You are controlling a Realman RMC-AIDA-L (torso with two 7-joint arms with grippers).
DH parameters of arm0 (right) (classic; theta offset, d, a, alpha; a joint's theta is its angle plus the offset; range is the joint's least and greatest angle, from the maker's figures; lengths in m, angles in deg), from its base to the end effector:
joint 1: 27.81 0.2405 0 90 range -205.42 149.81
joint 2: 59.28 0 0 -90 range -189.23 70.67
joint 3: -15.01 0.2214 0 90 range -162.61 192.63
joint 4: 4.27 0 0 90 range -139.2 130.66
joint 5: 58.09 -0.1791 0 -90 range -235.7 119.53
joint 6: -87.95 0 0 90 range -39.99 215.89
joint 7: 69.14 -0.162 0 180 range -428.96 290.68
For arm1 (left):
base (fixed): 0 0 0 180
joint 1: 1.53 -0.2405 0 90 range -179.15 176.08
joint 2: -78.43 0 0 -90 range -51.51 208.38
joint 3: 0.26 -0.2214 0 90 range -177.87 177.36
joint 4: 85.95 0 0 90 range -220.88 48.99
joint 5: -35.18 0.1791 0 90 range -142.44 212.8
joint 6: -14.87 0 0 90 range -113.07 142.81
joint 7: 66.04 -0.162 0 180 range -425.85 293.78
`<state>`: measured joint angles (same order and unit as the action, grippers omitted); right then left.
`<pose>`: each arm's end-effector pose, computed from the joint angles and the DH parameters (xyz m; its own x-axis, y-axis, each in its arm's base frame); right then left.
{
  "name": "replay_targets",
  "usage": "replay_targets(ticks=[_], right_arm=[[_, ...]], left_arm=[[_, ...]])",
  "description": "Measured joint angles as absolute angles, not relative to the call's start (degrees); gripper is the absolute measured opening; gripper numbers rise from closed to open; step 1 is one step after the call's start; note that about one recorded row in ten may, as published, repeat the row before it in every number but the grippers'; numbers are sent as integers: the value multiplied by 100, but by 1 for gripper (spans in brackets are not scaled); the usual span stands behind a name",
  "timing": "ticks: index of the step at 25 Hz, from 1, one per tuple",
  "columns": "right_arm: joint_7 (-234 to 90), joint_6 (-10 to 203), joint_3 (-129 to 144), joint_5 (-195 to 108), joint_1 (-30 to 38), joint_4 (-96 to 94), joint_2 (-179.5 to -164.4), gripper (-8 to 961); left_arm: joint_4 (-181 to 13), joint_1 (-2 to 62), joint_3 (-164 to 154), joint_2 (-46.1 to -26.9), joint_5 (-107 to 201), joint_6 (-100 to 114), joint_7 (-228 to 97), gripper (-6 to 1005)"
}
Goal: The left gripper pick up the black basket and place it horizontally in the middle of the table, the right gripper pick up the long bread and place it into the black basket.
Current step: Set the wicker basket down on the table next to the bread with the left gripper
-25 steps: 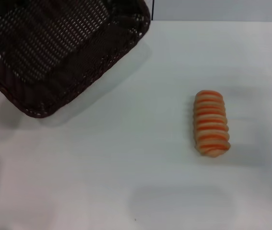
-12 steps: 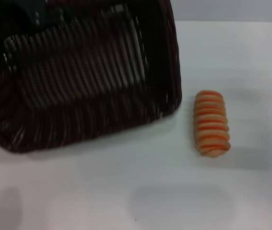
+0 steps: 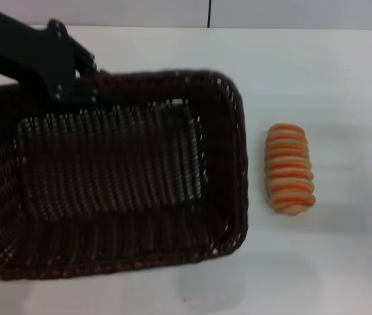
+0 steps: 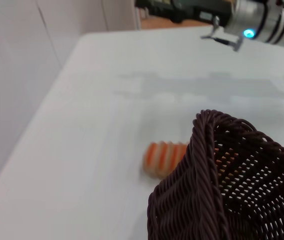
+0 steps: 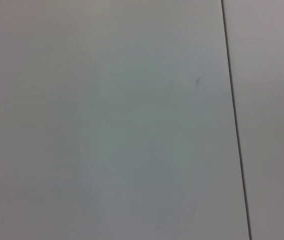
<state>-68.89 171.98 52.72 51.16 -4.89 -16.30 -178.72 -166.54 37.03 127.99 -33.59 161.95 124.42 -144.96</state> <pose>0.2623 0.3032 0.0600 0.6885 0.3207 -0.6505 -0.6952 0.0362 -0.7179 -0.1320 0.3107 0.0891 0.9996 0.0113 -0.0271 0.0057 -0.9805 -0.1966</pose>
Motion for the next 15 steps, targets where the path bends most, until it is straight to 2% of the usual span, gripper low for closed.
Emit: replay_targets(ticks=[15], right_arm=[[-6889, 17197, 5259, 5116, -569, -1774, -17872, 652]], left_arm=[[-16139, 3817, 12311, -3436, 16405, 12503, -14754, 204]])
